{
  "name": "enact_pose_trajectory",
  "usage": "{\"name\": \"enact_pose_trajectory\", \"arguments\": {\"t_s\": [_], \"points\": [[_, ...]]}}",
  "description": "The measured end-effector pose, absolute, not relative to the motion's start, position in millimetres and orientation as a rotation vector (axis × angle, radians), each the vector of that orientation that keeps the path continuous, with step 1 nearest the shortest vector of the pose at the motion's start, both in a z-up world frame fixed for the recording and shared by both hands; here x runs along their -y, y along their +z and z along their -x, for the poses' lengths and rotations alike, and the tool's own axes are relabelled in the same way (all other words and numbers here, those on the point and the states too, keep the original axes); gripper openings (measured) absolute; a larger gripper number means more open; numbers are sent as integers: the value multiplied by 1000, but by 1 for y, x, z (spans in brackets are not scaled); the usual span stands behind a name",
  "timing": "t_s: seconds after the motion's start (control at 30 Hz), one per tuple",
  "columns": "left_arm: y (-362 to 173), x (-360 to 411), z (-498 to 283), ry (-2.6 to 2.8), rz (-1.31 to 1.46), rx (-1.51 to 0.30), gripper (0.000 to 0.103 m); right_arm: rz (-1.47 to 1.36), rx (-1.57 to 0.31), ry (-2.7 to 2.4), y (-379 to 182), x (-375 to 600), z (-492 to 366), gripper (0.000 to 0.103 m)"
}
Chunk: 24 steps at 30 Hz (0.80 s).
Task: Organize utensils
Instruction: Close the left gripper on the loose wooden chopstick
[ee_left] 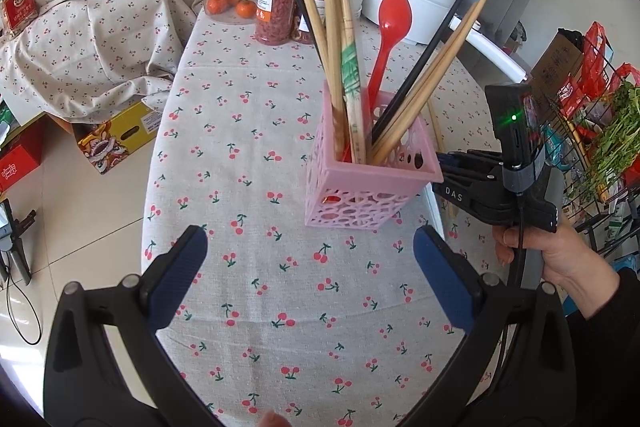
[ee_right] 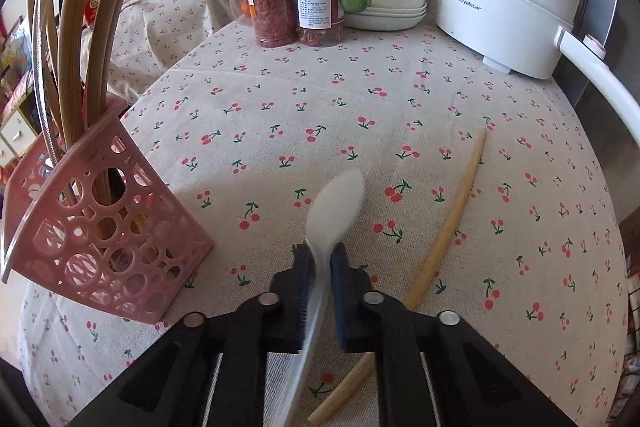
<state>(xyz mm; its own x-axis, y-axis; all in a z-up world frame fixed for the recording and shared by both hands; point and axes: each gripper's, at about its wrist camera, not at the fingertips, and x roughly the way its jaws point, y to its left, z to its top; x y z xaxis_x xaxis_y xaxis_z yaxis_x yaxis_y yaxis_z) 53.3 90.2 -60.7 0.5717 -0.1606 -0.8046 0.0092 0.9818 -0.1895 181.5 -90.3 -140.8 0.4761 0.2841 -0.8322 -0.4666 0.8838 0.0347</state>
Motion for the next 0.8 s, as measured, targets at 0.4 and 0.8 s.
{"name": "enact_pose_trajectory", "arguments": {"t_s": [0.4, 0.8], "points": [[-39, -46, -37, -212, 87, -902, 102, 77, -983, 469, -107, 131, -170, 6], [-41, 56, -59, -339, -75, -970, 102, 82, -1053, 318, -77, 224, -156, 6]]}}
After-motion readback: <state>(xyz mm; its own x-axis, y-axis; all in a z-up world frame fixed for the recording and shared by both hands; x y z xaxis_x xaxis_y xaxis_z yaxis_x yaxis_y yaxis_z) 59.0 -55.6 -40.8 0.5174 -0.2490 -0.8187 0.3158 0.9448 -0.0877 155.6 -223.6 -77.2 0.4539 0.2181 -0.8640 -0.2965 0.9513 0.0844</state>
